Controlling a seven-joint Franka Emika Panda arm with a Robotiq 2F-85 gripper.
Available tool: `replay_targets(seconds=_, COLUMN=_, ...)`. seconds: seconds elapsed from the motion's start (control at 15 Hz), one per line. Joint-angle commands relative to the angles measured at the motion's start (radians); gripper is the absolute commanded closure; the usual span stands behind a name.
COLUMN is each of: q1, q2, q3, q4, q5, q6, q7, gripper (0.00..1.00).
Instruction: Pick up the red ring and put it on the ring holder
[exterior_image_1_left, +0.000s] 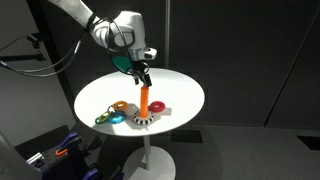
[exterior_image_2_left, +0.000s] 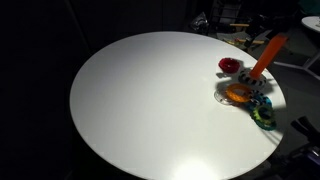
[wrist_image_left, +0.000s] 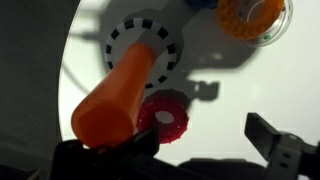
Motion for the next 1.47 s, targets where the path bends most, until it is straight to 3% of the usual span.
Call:
replay_targets(seconds=0.0, q1=-0.009, q2=0.027, q3=0.001, q4=0.051, q5=0.003, q6=-0.029, q7=-0.023, gripper=0.0)
replay_targets(seconds=0.6, q1=-0.007, q2=0.013, q3=0.003, q4=0.114, q5=0.006, q6=-0.063, q7=-0.02, gripper=0.0)
replay_targets(seconds=1.4, q1=0.003, q2=0.131, q3=0.008, q4=0.175, q5=-0.006, q6=-0.056, q7=-0.009, gripper=0.0)
